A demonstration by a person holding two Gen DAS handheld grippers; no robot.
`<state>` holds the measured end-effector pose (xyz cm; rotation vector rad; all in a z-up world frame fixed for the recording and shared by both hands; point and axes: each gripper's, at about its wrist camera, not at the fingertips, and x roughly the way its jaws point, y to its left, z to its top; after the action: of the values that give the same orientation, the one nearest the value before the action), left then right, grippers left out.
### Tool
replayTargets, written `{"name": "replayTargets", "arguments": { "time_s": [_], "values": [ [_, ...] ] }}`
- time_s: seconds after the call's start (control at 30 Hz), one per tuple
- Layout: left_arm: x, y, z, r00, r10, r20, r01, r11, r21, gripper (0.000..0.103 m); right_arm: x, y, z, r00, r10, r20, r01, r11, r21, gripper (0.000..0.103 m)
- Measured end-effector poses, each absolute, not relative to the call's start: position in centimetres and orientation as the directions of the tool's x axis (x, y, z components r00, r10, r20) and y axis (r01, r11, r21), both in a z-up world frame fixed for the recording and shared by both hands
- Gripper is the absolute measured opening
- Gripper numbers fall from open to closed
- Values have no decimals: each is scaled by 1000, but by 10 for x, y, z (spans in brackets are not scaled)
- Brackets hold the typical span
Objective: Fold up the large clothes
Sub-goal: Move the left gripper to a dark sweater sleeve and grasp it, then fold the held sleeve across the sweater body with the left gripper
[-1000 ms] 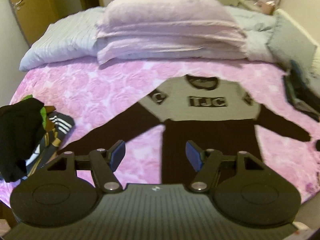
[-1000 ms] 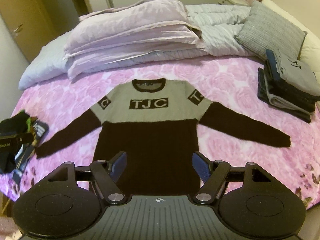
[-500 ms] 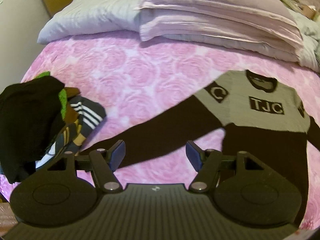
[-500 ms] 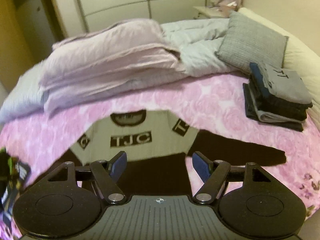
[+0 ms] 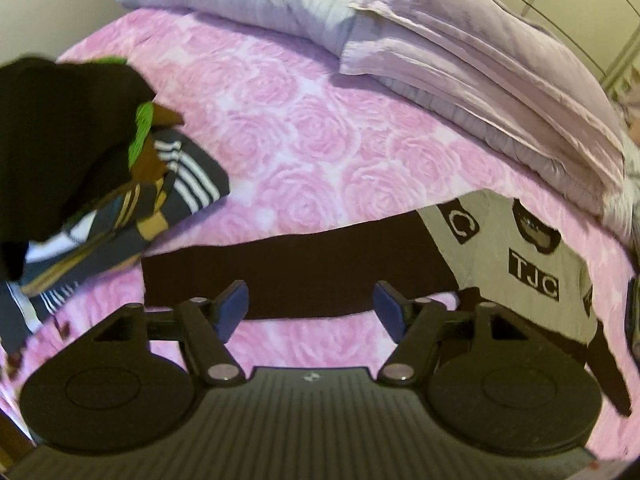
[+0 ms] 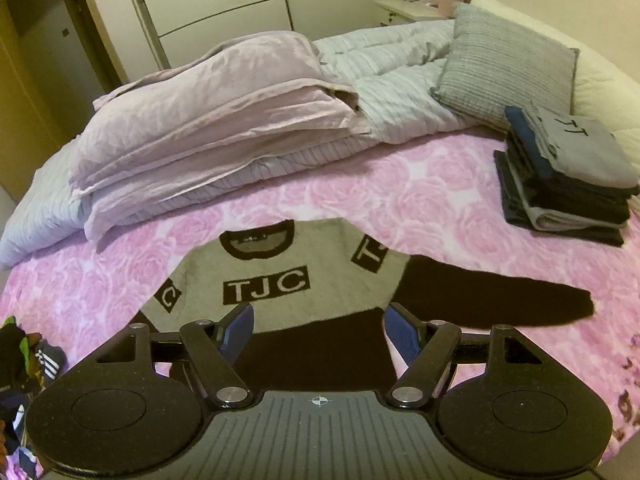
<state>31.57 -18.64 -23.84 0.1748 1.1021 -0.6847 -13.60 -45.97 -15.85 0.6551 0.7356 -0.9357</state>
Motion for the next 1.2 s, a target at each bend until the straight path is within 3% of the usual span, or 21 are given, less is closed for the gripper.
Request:
{"name": "replayTargets", "arguments": {
  "time_s": [0.3,0.5,0.63,0.73,0.8,0.87,0.9,1.03,1.2],
  "values": [
    [333,-146,-316,265,-422,-867,346,881,-323,69,-125,-479,-208,424,-414,-806,854,480,203,70],
    [349,-120,-371,250,-509,-823,29,854,-519,68,-123,-482,-264,405,-323,-855,852,473,225,70],
    [353,-116,-394,279,-497,-822,-73,842,-534,55,-121,-478,-287,400,-286,-871,840,494,223,70],
    [354,-124,-402,309,-459,-833,-55,866,-498,50,-124,-477,-297,408,-268,-873,829,510,231,70],
    [355,-130,-402,339,-426,-839,-33,886,-463,40,-130,-478,-302,404,-261,-877,830,508,231,70],
    [361,-137,-400,362,-374,-854,-25,912,-410,10,-137,-481,-304,402,-261,-878,837,493,236,70],
    [364,-139,-397,369,-364,-855,-24,916,-400,3,-142,-483,-304,403,-263,-877,840,486,241,70],
    [364,-166,-351,464,-366,-807,85,925,-370,4,-168,-494,-292,406,-300,-863,852,465,239,70],
    [304,-241,-245,559,-563,-608,459,821,-338,4,-208,-515,-280,383,-358,-851,890,390,236,70]
  ]
}}
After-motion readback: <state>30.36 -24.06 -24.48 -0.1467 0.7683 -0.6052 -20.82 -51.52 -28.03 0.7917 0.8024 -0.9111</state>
